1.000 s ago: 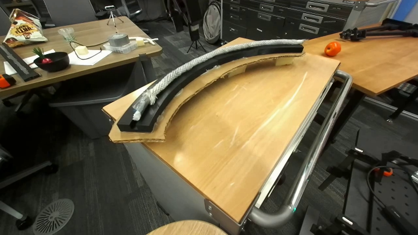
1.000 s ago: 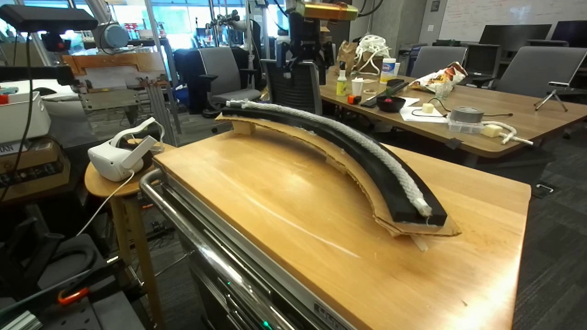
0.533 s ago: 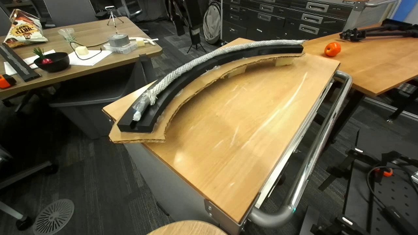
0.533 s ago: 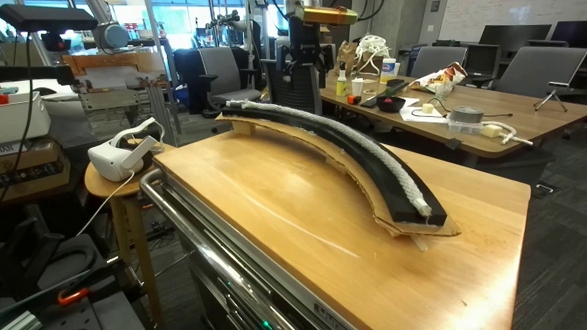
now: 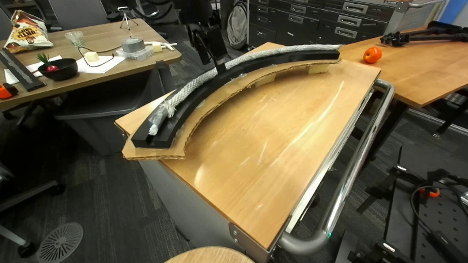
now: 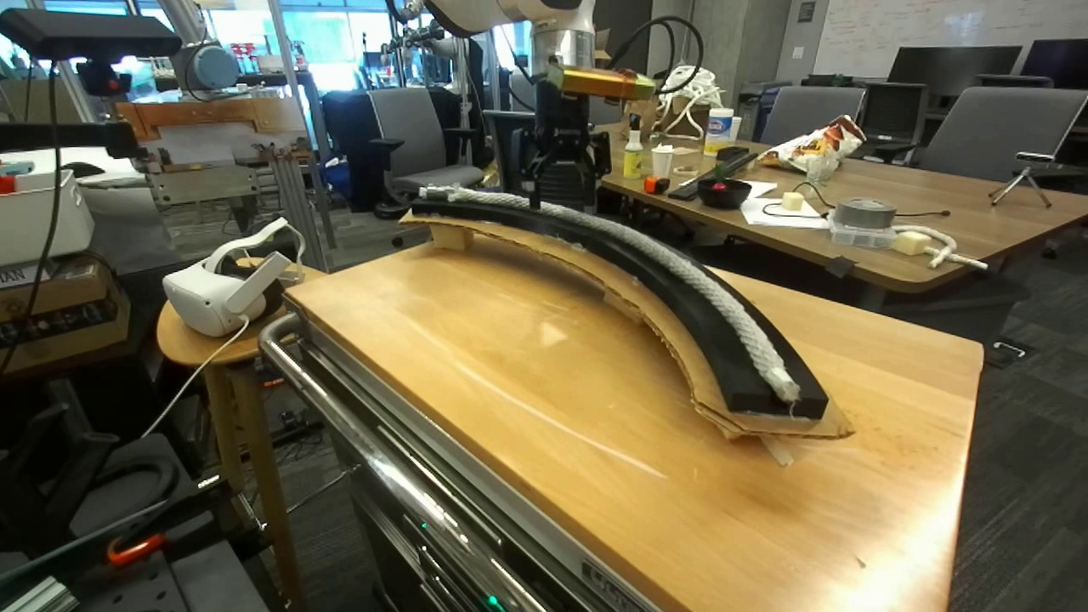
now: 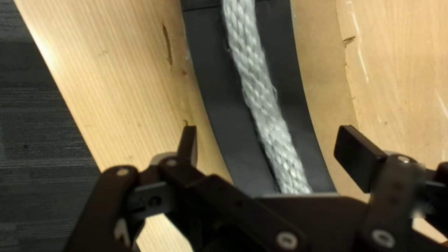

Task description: Move the rope off the object and onto the table

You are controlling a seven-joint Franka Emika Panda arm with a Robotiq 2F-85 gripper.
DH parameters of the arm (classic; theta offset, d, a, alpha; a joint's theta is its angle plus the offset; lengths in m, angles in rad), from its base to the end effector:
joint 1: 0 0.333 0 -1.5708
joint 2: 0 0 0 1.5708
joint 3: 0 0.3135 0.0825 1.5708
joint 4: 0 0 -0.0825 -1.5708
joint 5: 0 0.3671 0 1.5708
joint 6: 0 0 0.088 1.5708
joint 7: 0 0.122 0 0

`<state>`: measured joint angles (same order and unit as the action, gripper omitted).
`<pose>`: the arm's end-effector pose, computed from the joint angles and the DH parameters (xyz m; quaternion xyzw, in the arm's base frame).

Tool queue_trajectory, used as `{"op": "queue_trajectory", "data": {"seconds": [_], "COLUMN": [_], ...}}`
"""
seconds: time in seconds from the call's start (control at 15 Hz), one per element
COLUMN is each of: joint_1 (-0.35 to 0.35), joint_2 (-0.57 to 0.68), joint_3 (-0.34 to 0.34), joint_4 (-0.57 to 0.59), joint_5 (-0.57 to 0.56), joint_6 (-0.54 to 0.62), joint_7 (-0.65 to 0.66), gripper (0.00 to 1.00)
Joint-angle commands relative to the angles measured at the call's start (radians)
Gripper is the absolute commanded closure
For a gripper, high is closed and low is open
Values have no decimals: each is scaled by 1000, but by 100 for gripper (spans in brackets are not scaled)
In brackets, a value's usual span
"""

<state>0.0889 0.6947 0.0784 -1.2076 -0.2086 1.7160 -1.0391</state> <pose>0.6983 0.0817 0.3455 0.8075 0.5778 -0.1151 0.0297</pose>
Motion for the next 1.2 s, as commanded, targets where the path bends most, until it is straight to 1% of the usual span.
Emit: {"op": "queue_trajectory", "data": {"seconds": [0.0, 0.07, 0.2, 0.27, 0.33, 0.4, 0.67, 0.73, 0.87, 1.0, 1.13], "joint_1": [10, 11, 12, 11, 11, 12, 10, 11, 17, 32, 60], "joint_2": [75, 82, 88, 85, 82, 80, 84, 84, 69, 31, -9], "joint_3": [7, 7, 6, 8, 7, 7, 8, 8, 5, 0, -14], "joint_4": [109, 117, 133, 138, 136, 138, 145, 142, 125, 89, 50], "joint_5": [-13, -13, -13, -11, -11, -12, -8, -8, -12, -23, -61], "joint_6": [-64, -70, -87, -93, -89, -87, -86, -88, -90, -106, -101], "joint_7": [-9, -9, -18, -24, -22, -22, -30, -32, -30, -2, 59], "gripper": [28, 31, 45, 45, 51, 61, 89, 86, 86, 87, 88]}}
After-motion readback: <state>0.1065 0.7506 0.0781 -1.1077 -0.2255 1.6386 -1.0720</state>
